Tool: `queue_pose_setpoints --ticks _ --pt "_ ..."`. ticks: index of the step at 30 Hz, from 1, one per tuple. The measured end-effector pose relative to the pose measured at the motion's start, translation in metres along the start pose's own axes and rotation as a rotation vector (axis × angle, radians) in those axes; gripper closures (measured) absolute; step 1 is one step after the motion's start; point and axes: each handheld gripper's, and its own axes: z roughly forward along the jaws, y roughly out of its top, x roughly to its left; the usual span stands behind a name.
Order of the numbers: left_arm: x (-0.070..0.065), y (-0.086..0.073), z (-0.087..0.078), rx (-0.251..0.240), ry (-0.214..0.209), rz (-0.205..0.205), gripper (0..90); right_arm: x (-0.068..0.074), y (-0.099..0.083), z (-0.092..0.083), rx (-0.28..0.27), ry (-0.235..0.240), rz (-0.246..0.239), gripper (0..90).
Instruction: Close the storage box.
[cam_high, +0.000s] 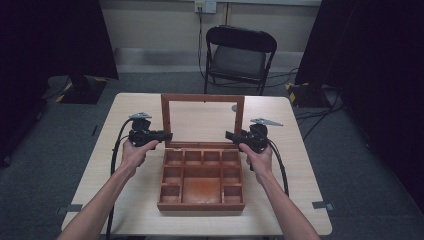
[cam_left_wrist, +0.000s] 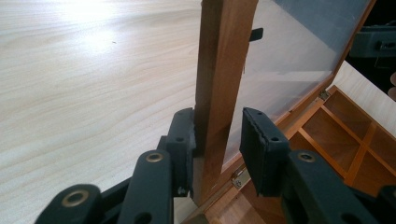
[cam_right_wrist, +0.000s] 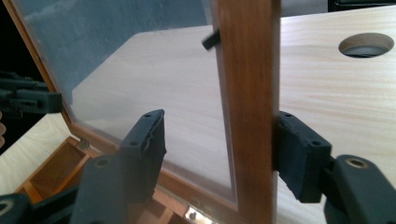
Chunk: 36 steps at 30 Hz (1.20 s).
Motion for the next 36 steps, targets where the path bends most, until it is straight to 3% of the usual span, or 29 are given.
queue_pose_setpoints --ticks 3,5,10,14,25,36 --pt "0.0 0.0 0.0 0.004 0.002 0.002 66.0 0.0 0.002 0.001 0.0 -0.002 0.001 38.5" --pt "0.001 0.0 0.0 0.004 0.0 0.0 66.1 0.0 0.002 0.001 -0.004 -0.025 -0.011 46.0" --pt "0.001 0.0 0.002 -0.001 -0.01 -0.004 64.6 -0.001 0.004 -0.004 -0.004 -0.02 -0.036 51.1" --pt "0.001 0.002 0.003 -0.02 -0.021 -0.016 60.9 -0.003 0.005 -0.008 -0.013 -0.004 -0.021 54.3" --pt "-0.002 0.008 0.001 -0.026 -0.029 0.002 58.8 0.0 0.006 -0.013 0.0 0.01 -0.019 52.9" --pt "-0.012 0.007 -0.009 -0.034 -0.039 0.02 54.8 0.009 0.006 -0.023 0.017 0.023 -0.047 47.6"
